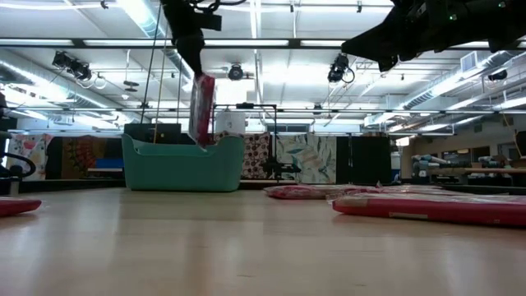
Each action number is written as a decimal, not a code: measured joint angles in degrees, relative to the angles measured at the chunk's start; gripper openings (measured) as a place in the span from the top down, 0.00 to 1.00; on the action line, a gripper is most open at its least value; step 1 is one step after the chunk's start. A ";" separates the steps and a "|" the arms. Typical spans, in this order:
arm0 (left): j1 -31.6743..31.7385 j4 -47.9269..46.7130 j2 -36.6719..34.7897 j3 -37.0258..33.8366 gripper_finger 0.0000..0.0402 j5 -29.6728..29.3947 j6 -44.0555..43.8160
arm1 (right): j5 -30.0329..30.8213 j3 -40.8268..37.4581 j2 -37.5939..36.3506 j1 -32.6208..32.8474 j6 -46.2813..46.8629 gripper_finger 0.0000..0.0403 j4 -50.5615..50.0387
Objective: Sort popcorn bags into baskets
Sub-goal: Put the popcorn bag into the blue bin
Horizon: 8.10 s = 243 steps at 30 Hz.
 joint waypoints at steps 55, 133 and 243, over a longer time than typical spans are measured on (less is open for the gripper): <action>8.70 -7.19 17.59 -0.09 0.46 -10.67 22.08 | -1.83 -0.02 0.00 0.42 2.02 0.94 -1.46; -26.26 50.34 -13.60 -47.71 0.61 23.33 -17.69 | 10.88 29.71 29.42 -4.76 8.94 0.74 -43.50; -50.69 87.34 -45.33 -77.26 0.61 -2.24 -26.18 | -20.78 110.66 76.49 -22.58 -27.87 0.99 -42.62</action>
